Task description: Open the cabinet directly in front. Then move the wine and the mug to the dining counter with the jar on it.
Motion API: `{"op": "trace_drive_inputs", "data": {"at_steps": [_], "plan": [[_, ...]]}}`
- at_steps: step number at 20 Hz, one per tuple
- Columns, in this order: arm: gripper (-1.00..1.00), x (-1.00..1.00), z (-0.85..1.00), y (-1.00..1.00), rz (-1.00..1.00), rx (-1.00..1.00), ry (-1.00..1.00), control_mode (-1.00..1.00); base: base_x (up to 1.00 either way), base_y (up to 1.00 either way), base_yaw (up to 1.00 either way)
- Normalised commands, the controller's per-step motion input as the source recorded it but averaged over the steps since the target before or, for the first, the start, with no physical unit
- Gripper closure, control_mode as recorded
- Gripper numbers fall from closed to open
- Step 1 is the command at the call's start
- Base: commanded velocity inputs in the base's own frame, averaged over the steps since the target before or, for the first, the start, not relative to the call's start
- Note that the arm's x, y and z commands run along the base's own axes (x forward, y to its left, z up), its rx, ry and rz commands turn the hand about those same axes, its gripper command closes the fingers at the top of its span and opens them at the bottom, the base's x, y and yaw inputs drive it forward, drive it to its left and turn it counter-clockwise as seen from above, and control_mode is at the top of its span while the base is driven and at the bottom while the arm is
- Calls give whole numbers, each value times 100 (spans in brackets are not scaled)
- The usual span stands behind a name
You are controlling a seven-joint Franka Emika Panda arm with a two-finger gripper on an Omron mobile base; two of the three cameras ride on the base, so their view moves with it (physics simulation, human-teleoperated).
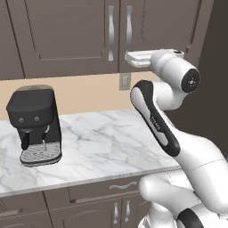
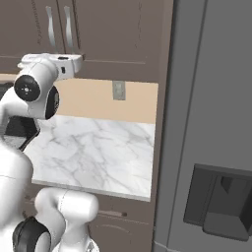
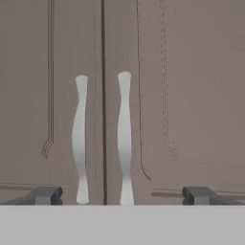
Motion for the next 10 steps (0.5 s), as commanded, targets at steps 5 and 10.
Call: {"op": "trace_drive_inputs", "data": {"at_steps": [5,10], "plan": [[-100,100,-2,17,0,0,13,-100,0,0,0],[-100,100,-24,41,0,0,7,-100,0,0,0]]}}
